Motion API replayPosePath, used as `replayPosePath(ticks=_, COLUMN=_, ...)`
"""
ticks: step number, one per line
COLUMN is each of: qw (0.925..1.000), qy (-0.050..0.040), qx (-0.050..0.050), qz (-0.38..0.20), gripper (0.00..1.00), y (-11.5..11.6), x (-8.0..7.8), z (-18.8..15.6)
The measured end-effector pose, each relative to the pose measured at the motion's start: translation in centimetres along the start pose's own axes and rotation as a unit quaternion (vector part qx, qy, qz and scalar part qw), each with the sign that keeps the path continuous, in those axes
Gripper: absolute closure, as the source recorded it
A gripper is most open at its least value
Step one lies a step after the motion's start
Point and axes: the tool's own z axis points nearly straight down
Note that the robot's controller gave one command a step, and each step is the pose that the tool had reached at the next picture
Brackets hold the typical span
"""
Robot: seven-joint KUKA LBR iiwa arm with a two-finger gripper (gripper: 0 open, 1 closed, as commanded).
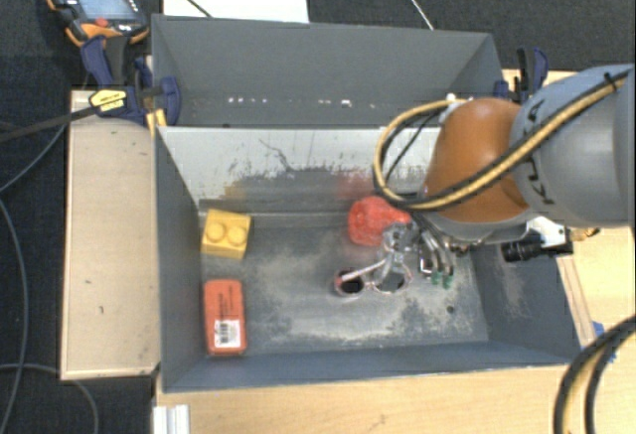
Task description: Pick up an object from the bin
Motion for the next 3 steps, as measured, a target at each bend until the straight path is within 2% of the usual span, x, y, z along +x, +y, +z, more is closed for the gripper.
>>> replayPosePath(ticks=1, qw=0.9989, qy=0.0015, qx=0.001, qz=0.046, gripper=1.0, y=3.37, x=0.38, z=4.36)
replayPosePath(ticks=2, qw=0.999, qy=0.0015, qx=0.001, qz=0.045, gripper=1.0, y=3.36, x=0.38, z=4.36)
replayPosePath(ticks=3, qw=0.9991, qy=-0.0001, qx=0.001, qz=0.043, gripper=1.0, y=2.55, x=-0.51, z=5.23)
